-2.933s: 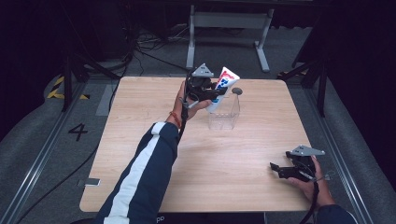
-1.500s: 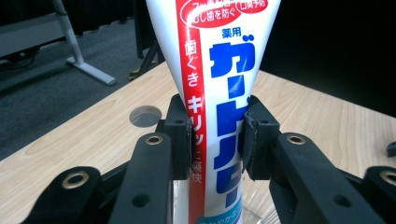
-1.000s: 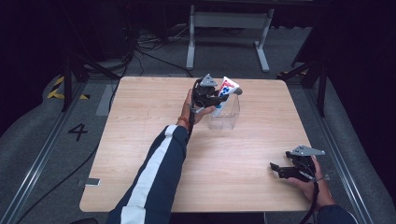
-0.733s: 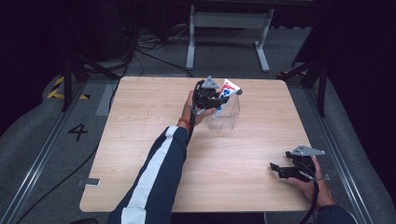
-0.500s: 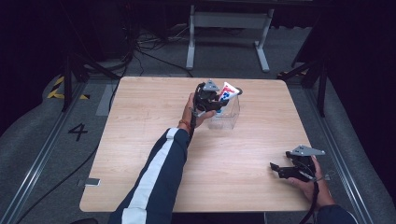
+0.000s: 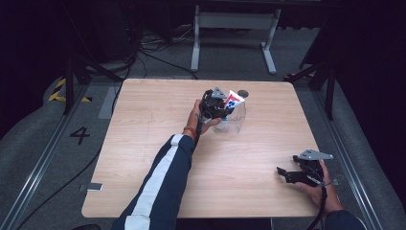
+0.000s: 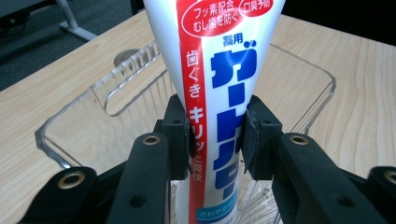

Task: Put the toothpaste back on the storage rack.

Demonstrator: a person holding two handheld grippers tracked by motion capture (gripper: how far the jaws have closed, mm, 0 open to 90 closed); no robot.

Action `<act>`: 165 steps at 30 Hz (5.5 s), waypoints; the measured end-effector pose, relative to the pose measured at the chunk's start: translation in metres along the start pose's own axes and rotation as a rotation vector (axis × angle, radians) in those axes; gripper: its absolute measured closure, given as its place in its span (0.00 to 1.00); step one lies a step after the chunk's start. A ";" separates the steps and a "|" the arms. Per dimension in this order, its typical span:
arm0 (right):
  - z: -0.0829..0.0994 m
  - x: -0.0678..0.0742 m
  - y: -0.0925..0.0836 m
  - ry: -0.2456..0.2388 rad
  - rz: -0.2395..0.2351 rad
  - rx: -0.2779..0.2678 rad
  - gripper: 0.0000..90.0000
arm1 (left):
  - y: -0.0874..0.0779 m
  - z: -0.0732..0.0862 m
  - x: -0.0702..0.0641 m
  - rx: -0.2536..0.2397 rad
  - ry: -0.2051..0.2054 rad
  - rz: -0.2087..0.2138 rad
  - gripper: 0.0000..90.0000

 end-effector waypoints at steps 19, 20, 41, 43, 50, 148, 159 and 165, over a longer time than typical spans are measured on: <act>0.000 0.000 0.000 0.000 0.000 0.000 0.14 | -0.002 -0.002 -0.002 -0.002 -0.002 -0.014 0.67; 0.000 0.000 0.000 0.000 0.000 0.000 0.14 | -0.002 -0.002 -0.003 0.000 -0.002 -0.012 0.67; 0.000 0.000 0.000 -0.002 0.000 0.001 0.14 | -0.033 -0.008 -0.008 -0.007 0.028 -0.056 0.56; 0.000 0.000 0.000 -0.002 0.000 0.000 0.14 | -0.037 -0.007 -0.009 -0.005 0.038 -0.068 0.55; 0.000 0.000 0.000 -0.002 0.001 0.001 0.14 | -0.053 -0.004 -0.006 0.017 0.065 -0.089 0.51; 0.001 0.000 -0.001 -0.001 0.005 0.001 0.14 | -0.254 0.242 0.038 0.255 0.060 -0.316 0.24; 0.001 0.000 -0.001 -0.001 0.004 0.001 0.14 | -0.276 0.266 0.050 0.183 -0.121 -0.257 0.22; 0.001 0.000 -0.001 -0.001 0.004 0.001 0.14 | -0.278 0.269 0.052 0.155 -0.151 -0.255 0.20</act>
Point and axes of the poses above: each handheld gripper's, and its own axes: y roughly forward along the jaws, z roughly out of its underside, x roughly to its left, the point moved 6 cm from there along y, roughly forward along the jaws, and after that the axes turned 13 degrees about -y, right-handed, at the moved point
